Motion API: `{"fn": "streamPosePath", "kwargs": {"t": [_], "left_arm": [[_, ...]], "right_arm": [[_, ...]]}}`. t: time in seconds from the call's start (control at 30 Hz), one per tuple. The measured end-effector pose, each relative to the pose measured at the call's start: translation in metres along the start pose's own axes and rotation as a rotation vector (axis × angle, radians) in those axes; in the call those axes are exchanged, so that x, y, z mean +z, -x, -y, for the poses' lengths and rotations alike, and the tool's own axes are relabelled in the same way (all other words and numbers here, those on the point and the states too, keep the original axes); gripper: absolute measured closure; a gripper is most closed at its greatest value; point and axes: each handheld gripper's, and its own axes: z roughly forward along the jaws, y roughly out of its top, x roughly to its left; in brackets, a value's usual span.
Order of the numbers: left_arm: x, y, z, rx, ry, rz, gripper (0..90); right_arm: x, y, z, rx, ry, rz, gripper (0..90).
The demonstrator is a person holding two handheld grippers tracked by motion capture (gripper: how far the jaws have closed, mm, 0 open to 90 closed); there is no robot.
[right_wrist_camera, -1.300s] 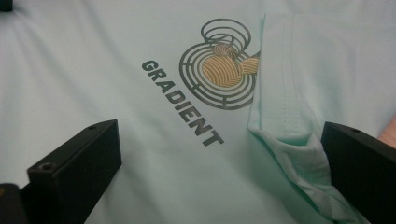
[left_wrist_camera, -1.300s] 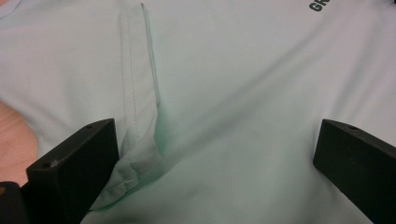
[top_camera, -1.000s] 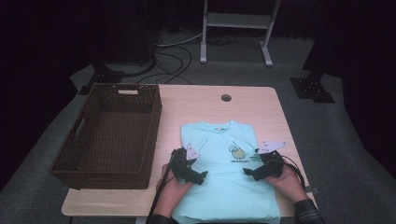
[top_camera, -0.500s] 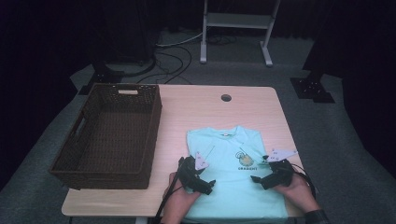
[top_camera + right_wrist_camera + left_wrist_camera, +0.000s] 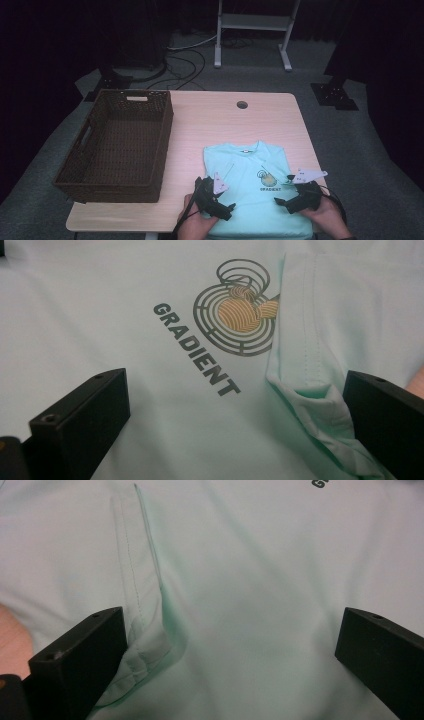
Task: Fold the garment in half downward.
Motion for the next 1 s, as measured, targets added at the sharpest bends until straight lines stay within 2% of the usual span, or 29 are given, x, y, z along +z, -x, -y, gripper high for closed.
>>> {"fn": "streamPosePath", "kwargs": {"t": [0.27,0.67,1.0], "left_arm": [[-0.004,0.010,0.003,0.004,0.000,0.002,0.0],[-0.004,0.008,0.003,0.008,0.004,0.008,0.0],[-0.009,-0.001,-0.003,0.007,0.040,0.037,0.0]], "right_arm": [[-0.008,-0.007,0.008,-0.002,0.000,-0.002,0.0],[-0.008,-0.007,0.008,0.000,0.000,-0.001,0.0],[-0.008,-0.007,0.008,-0.001,-0.001,-0.001,0.0]]}}
